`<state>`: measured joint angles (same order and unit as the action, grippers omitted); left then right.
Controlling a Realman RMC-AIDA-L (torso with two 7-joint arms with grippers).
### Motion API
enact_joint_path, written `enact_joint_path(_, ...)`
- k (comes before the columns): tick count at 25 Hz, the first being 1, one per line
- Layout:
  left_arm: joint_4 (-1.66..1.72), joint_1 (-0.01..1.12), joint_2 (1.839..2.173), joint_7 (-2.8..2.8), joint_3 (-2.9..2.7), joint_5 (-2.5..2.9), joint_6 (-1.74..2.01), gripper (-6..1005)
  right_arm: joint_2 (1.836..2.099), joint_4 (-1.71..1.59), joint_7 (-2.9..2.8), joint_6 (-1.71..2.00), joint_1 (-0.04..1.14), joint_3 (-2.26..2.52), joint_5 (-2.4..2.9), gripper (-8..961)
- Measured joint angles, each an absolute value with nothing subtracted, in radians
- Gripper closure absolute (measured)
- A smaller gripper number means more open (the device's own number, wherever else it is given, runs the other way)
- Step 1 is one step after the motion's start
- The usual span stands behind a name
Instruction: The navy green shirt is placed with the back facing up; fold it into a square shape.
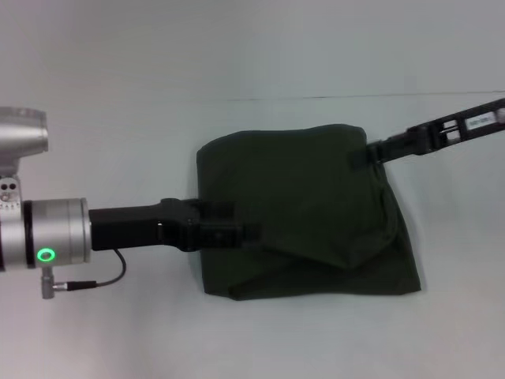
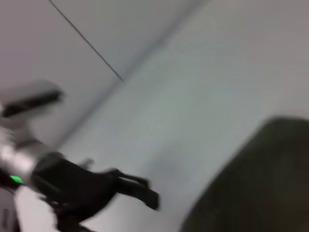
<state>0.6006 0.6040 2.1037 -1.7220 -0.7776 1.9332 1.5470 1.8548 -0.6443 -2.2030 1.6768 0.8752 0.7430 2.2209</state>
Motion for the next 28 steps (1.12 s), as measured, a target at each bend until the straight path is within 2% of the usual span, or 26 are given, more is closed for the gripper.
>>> enact_joint_path(3,0.609,0.605,2.094,-1.696,-0.762,1.942,1.552,50,1.865,-0.638,-2.264,1.648,0.923,0.755,2.311,26)
enact_joint_path(8,0.615,0.622,2.079,-1.665,-0.750,1.949,1.535,50,1.909,-0.580,-2.330,1.611,1.017,0.827,2.472,26)
enact_joint_path(15,0.606,0.639,2.077,-1.661,-0.757,1.968,1.498,50,1.935,-0.536,-2.333,1.553,1.023,0.937,2.479,26)
enact_joint_path(21,0.605,0.650,2.077,-1.661,-0.759,1.968,1.492,49,1.930,-0.506,-2.345,1.535,1.009,1.004,2.571,25)
enact_joint_path(28,0.604,0.659,2.077,-1.662,-0.762,1.968,1.476,49,1.898,-0.530,-2.358,1.538,0.983,0.990,2.646,25)
